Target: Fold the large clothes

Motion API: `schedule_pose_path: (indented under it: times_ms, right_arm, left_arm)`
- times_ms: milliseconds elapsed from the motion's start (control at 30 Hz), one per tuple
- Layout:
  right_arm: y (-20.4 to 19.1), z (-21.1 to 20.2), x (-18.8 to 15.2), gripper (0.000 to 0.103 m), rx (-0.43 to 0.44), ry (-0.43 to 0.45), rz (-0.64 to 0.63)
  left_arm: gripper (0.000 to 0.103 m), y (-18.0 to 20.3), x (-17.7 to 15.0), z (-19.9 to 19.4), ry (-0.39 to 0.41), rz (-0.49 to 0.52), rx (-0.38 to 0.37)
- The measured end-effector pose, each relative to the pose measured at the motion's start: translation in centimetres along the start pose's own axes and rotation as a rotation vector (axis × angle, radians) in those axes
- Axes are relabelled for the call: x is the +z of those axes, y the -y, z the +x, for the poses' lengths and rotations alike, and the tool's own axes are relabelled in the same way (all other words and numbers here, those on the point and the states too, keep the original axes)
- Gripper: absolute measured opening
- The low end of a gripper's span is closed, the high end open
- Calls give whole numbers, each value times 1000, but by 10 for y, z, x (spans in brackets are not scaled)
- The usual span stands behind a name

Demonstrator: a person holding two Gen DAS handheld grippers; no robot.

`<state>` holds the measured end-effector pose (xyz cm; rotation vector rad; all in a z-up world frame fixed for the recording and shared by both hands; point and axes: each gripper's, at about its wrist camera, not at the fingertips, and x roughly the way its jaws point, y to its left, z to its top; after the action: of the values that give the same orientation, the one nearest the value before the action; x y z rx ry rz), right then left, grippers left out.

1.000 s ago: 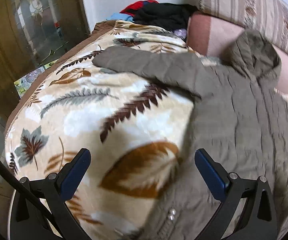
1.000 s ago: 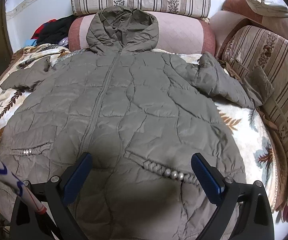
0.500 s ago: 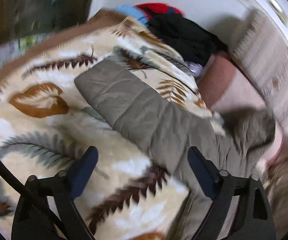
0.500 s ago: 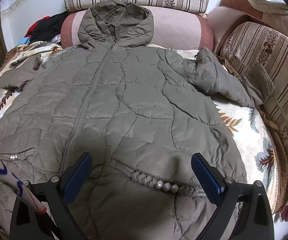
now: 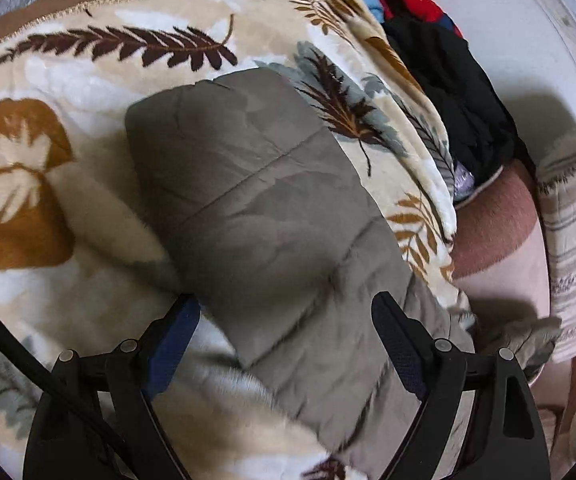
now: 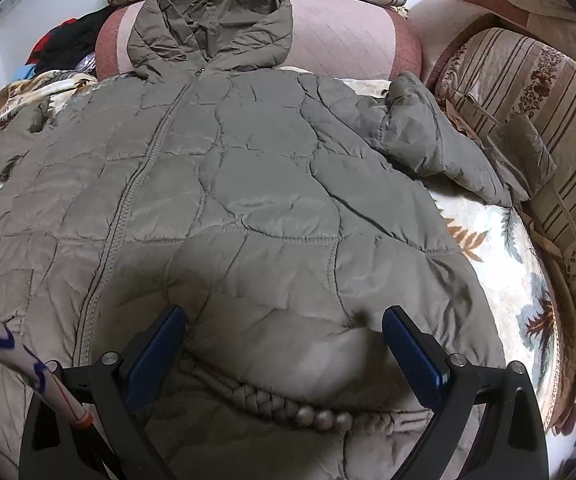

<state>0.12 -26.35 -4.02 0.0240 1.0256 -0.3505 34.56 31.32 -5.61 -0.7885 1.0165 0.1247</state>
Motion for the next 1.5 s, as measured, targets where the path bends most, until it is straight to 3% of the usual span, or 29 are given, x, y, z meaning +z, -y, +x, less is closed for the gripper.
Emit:
schedule_pose_path:
  times_ms: [67,133,200,300,433,633,733,867,933,1033,1100,1167,1200,1233,1500]
  right_arm:
    - [-1,4,1,101,-2,-5,-2]
    - [-2,7,1,101,-3,-11,0]
    - [-3,8,1,101,-2,-12,1]
    - [-2,3,2,101,1,4,1]
    - [2,-10,3,100,19,46,12]
    - [13,-32,-2,100,51,91,55]
    - [27,-44,-6,100,70,110,112]
    - [46,-54,-11,100,93,116,177]
    - [56,-59,-14,100,102,114,204]
    - [65,-63,-16,100,95,112,209]
    - [67,-64,-16,100,90,105,193]
    - [68,-65,-14,100,97,99,175]
    - [68,-64,-12,100,106,97,170]
    - [69,-63,-11,100,115,93,167]
    - [59,-12,41,99,312,3,225]
  left_arm:
    - [66,5,0,4,24,26,53]
    - [38,10,-4,4,40,66,129]
    - [15,13,-6,-2,36,88,132]
    - [11,26,-14,-24,50,119,108]
    - [10,72,-41,-64,80,247,44]
    - [9,168,-132,-112,27,466,-175]
    - [9,205,-188,-111,-50,546,-282]
    - [9,232,-269,-81,-179,618,-328]
    - [12,236,-297,-57,-229,643,-296]
    - [23,239,-349,-25,-233,758,-145]
    - [25,238,-372,-22,-235,826,-99]
    - [38,232,-390,-35,-201,883,-82]
    - [57,228,-396,-44,-181,895,-77]
    - [68,220,-401,-56,-145,898,-71]
    - [68,159,-407,-111,16,877,62]
